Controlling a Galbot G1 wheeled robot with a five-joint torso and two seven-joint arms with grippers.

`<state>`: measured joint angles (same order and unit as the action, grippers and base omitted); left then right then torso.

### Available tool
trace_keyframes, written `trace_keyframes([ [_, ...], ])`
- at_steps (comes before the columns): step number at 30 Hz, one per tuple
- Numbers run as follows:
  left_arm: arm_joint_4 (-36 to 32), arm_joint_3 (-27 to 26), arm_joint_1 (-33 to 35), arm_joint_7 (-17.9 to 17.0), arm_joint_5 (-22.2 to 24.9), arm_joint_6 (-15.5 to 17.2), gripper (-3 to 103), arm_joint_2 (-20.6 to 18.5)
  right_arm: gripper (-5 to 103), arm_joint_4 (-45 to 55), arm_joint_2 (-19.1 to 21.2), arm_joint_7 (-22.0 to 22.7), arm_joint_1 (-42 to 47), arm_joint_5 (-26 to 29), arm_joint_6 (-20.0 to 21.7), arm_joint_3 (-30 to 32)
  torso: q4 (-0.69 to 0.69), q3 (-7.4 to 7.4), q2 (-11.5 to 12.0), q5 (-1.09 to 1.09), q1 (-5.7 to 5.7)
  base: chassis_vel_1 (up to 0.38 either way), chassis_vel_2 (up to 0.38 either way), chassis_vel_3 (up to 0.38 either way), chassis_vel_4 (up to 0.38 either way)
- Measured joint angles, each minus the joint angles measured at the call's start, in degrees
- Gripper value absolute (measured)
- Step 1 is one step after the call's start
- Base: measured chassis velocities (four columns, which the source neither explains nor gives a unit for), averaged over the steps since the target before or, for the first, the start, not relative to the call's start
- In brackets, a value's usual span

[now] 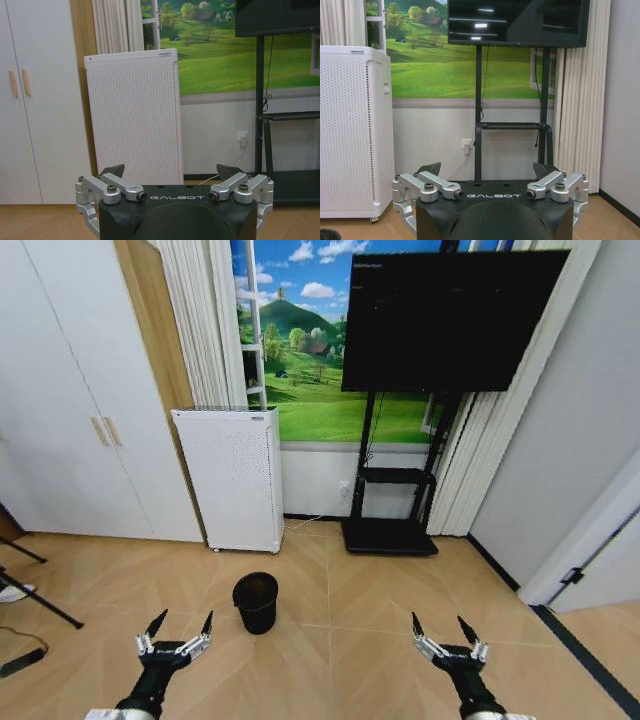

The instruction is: Pick up the trash bin and place the garbage on the floor into it.

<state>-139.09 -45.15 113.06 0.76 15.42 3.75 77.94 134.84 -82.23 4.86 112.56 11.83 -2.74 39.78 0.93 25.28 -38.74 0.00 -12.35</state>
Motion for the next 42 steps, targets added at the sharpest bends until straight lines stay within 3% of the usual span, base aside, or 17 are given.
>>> trace_keyframes([
  [13,0.00,0.00,0.00,-0.01,0.00,0.00,100,0.00,100,0.00,0.00,0.00,0.00,0.00,0.00,0.00,0.00,0.00,0.00,0.04,0.01,0.308,-0.301,-0.315,0.307],
  [16,0.00,0.00,0.00,-0.01,0.00,0.00,100,0.00,100,0.00,0.00,0.00,0.02,0.00,0.00,0.01,0.00,-0.02,-0.01,-0.05,0.04,0.356,-0.338,-0.355,0.376],
  [18,-0.01,0.00,0.01,-0.01,0.00,0.00,100,0.00,100,0.00,0.00,0.00,0.02,0.00,0.00,0.00,0.00,-0.02,-0.02,0.05,0.04,0.271,-0.268,-0.290,0.288],
  [21,0.00,-0.01,0.01,-0.06,0.00,0.00,100,0.00,100,0.00,0.00,-0.01,0.02,0.00,0.00,0.00,-0.03,-0.03,-0.02,-0.04,0.05,0.176,-0.013,-0.206,0.179],
  [25,0.00,0.02,0.00,0.02,0.00,0.00,100,0.00,100,0.00,0.00,0.01,0.02,0.00,0.00,0.01,0.03,0.00,-0.01,0.03,0.02,0.023,-0.003,-0.060,0.078],
  [42,0.00,0.00,-0.01,0.02,0.00,0.00,100,0.00,100,0.00,0.01,0.00,0.00,0.00,0.00,0.00,-0.01,0.00,0.01,0.00,0.01,-0.030,0.017,0.036,-0.009],
])
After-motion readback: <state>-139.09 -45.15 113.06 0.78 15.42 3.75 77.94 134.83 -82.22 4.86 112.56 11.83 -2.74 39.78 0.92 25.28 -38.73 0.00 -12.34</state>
